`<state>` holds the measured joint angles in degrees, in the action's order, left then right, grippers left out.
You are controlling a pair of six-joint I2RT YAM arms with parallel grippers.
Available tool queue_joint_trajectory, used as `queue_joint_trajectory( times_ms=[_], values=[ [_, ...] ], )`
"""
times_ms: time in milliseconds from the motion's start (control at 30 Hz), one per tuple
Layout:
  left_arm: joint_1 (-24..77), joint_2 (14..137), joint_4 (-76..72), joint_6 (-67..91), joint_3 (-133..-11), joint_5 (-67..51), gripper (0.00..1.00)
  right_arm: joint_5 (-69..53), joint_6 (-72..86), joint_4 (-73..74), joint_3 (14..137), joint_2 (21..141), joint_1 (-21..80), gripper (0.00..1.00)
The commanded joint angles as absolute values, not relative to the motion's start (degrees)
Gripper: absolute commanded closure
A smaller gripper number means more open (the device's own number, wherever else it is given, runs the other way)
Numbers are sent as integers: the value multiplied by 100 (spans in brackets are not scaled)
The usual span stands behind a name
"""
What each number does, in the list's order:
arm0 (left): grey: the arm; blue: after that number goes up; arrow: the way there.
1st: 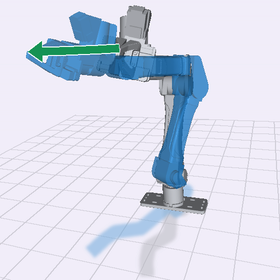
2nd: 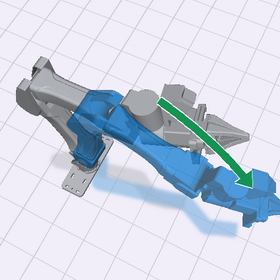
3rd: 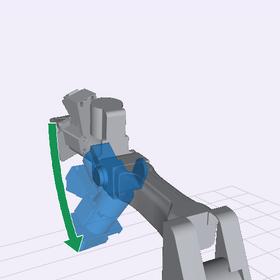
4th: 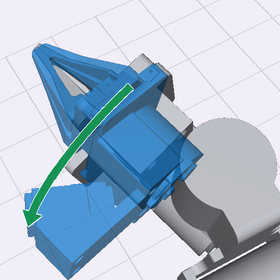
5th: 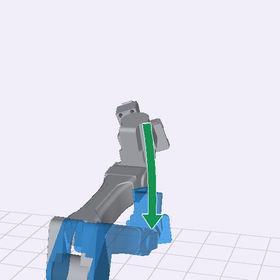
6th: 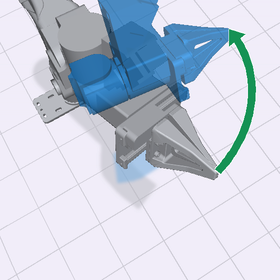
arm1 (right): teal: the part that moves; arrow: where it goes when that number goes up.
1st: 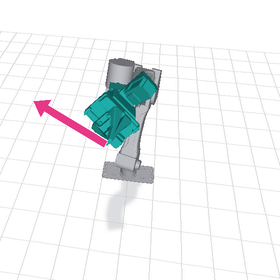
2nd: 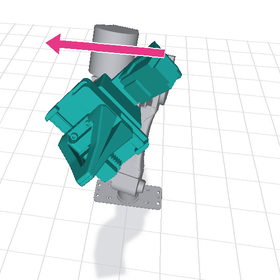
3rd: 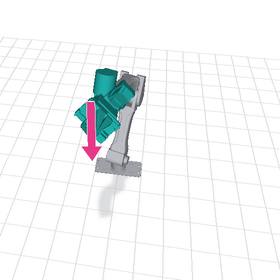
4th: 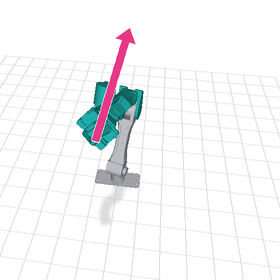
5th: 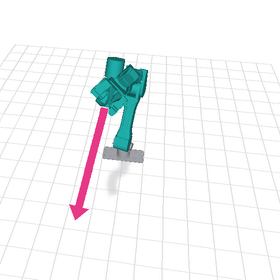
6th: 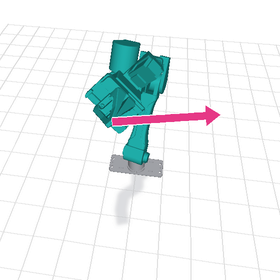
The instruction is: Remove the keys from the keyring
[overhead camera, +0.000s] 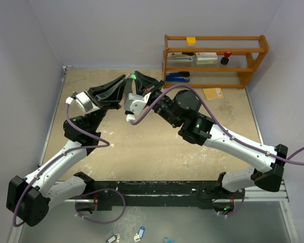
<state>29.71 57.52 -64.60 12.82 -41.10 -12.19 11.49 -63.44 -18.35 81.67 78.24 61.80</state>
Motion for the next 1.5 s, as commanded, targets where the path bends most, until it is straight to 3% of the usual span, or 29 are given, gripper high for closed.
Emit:
queue_joint_trajectory(
  times_ms=[0,933,1467],
  values=[
    [2953,5651,-6867,1210,-4086,-1085,100,1357,-6453,-2333,8244,7532,6188,100],
    [2953,5831,-8825,2017,-3777,-1139,100,1426,-6451,-2072,8178,7655,6188,100],
    [2953,5641,-8193,2242,-4024,-1501,100,1336,-6450,-262,9196,7717,6188,100]
  ],
)
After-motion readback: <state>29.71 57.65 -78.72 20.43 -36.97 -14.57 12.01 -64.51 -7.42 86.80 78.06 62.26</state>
